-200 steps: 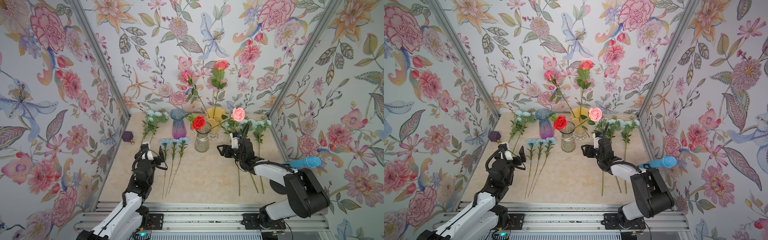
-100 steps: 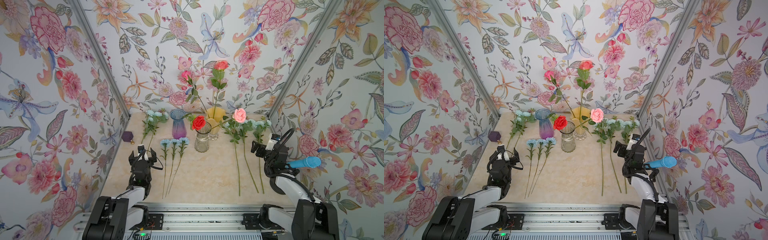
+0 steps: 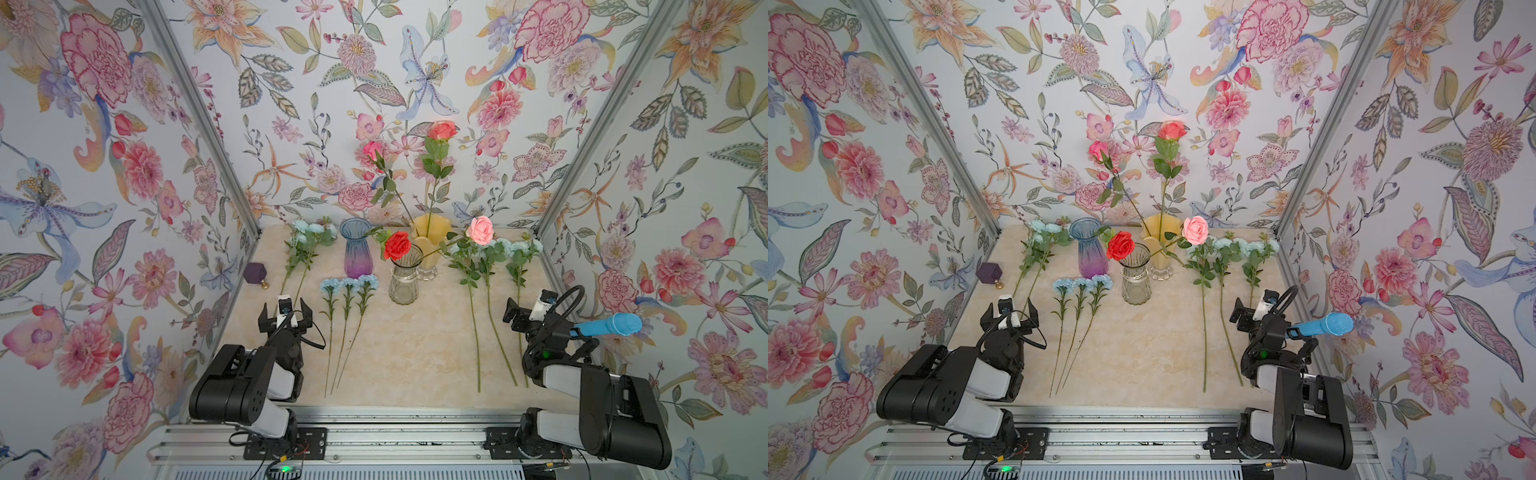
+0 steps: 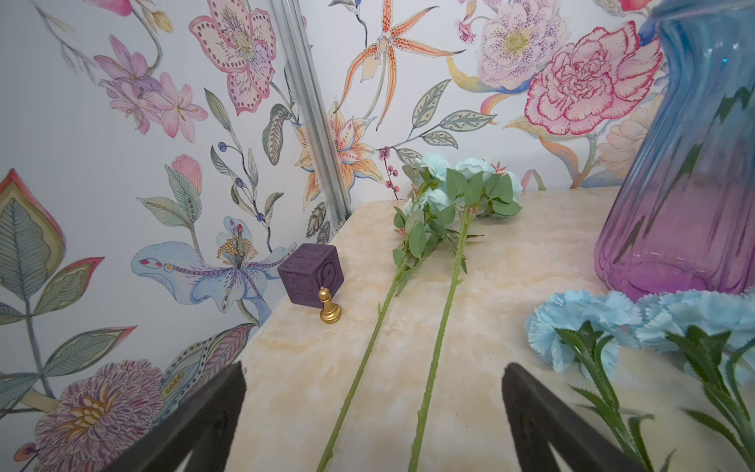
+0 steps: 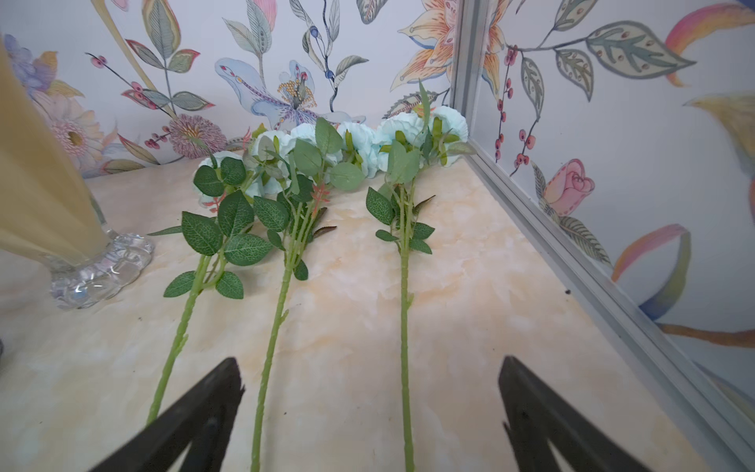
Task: Pick out blue flowers from the vase
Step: Reset both arms
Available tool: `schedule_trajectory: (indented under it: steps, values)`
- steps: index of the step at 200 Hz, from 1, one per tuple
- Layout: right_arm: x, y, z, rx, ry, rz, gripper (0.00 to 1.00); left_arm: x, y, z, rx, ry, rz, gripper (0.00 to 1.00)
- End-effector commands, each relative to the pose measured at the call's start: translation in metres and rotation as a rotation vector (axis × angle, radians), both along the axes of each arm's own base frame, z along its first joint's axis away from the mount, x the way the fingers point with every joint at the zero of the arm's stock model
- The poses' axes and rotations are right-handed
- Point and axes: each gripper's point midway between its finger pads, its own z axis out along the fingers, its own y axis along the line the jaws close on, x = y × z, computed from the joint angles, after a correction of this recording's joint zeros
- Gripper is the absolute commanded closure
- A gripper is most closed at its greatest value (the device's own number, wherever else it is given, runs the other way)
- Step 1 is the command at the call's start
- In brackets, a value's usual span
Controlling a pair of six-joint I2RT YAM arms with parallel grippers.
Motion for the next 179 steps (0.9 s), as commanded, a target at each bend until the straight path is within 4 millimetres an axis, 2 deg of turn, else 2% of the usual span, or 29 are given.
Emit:
schedule_trajectory:
  steps: [1,17,27,35,50,61,77,157,179]
  values:
    - [0.007,0.019,0.028,-0.050,-0.136,0.057,0.00,-0.008,-0.005,0.035,0.017,-0.156,-0.038,0.00]
    - [0.017,0.018,0.018,-0.053,-0.097,0.046,0.00,-0.004,-0.013,0.037,0.040,-0.158,-0.082,0.00]
    - [0.023,0.026,0.003,-0.082,-0.066,0.077,0.00,0.000,-0.015,0.033,0.044,-0.132,-0.093,0.00]
    - [0.031,0.030,0.008,-0.121,-0.092,0.059,0.00,0.005,-0.015,0.031,0.044,-0.120,-0.087,0.00]
    - [0.033,0.037,-0.001,-0.178,-0.006,0.050,0.00,0.014,-0.013,0.026,0.040,-0.080,-0.075,0.00]
    - [0.035,0.037,0.003,-0.190,-0.043,0.036,0.00,0.021,-0.013,0.023,0.045,-0.059,-0.068,0.00]
    - [0.036,0.030,-0.001,-0.188,0.002,-0.019,0.00,0.025,-0.011,0.020,0.036,-0.041,-0.060,0.00]
    - [0.037,0.030,-0.001,-0.181,-0.006,-0.005,0.00,0.027,-0.010,0.019,0.032,-0.034,-0.060,0.00]
    - [0.031,0.028,0.007,-0.184,-0.042,-0.026,0.00,0.025,-0.009,0.020,0.034,-0.041,-0.055,0.00]
